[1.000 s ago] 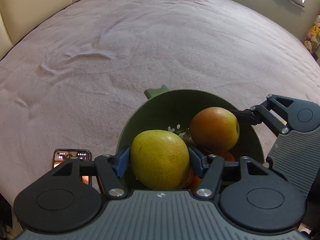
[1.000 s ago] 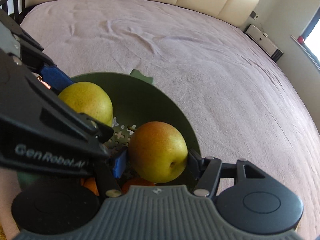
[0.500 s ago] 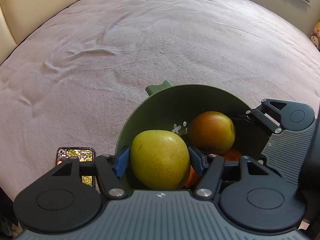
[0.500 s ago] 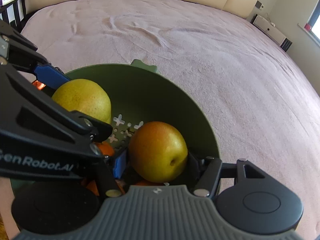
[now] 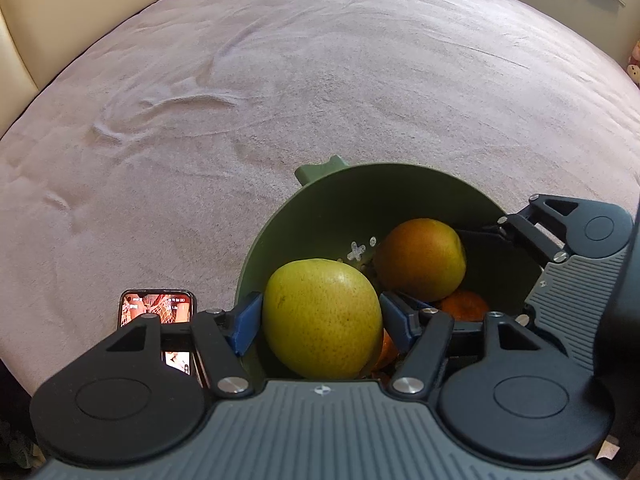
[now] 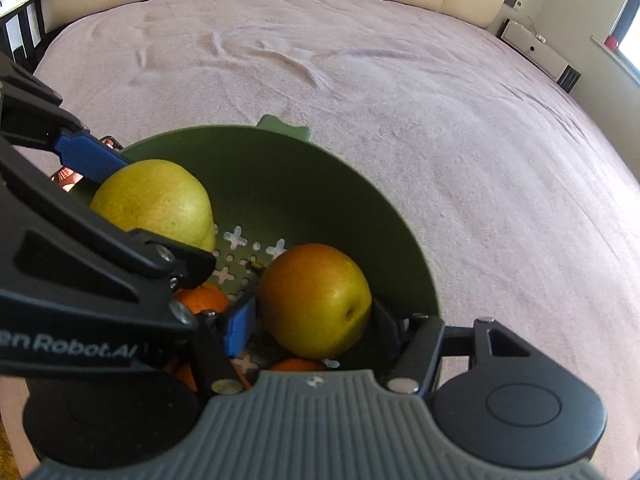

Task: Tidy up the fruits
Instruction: 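Lower both tools into the colander and open them to release the fruit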

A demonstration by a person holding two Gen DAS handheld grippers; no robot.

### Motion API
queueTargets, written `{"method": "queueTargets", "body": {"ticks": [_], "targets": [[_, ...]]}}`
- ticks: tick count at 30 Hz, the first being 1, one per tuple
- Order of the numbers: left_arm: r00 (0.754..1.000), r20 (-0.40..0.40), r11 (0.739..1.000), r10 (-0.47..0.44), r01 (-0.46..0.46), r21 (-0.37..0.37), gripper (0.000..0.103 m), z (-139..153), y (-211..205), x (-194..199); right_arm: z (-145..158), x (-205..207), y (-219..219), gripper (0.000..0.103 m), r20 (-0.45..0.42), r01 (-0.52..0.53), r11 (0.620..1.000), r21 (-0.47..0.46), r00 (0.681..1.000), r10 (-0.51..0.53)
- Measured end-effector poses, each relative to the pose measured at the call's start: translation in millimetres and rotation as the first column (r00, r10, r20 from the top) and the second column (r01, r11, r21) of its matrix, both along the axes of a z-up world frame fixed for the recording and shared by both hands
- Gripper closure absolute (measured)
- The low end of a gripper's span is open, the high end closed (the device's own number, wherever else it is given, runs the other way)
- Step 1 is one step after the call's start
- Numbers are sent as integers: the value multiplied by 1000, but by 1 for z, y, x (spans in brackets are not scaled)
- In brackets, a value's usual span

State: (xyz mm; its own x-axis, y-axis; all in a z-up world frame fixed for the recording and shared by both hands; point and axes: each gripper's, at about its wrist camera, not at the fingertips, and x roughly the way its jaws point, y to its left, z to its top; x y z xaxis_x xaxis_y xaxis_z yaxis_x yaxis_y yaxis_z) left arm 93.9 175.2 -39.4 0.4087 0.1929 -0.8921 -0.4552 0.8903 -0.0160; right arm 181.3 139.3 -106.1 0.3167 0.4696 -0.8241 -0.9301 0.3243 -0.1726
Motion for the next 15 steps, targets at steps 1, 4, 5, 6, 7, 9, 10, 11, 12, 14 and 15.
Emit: {"method": "queueTargets", "body": {"ticks": [1,4,5,6,7,9,10,11,12,14,15], "targets": [[1000,-3,1000,2,-2,-2,26,0,0,0,1,0,0,42,3,1,1000,-4,1000,-1],[1000,-8,1000,8,-8,-12,25,0,1,0,5,-1,-2,42,17,1,1000,-13,1000,-1],[1000,-8,1000,10,-10,-14,24,0,1,0,6,-2,-3,42,22,2,1000,-14,1000,-2],[1000,-8,1000,13,-13,-15,24,0,1,-1,8,-2,-4,41,28,3,1000,-15,1000,-3],[1000,-7,1000,13,-13,-14,24,1,0,-1,10,-3,-5,39,35,4,1000,-14,999,-4],[1000,-4,1000,9,-9,5,24,4,-3,-2,15,-4,-6,37,42,5,1000,-10,999,-4],[1000,-2,1000,2,-2,21,24,6,-5,-2,18,-5,-8,37,49,6,1000,-8,999,-5],[1000,3,999,-5,5,36,22,8,-8,-2,20,-5,-9,37,53,6,1000,-8,999,-6],[1000,12,999,-15,14,48,21,11,-10,-3,22,-6,-10,37,56,7,1000,-6,998,-7],[999,26,998,-29,27,63,20,15,-14,-4,28,-8,-13,36,67,11,1000,-5,998,-11],[999,35,997,-36,34,70,20,17,-17,-4,30,-10,-15,35,76,15,1000,-6,997,-15]]}}
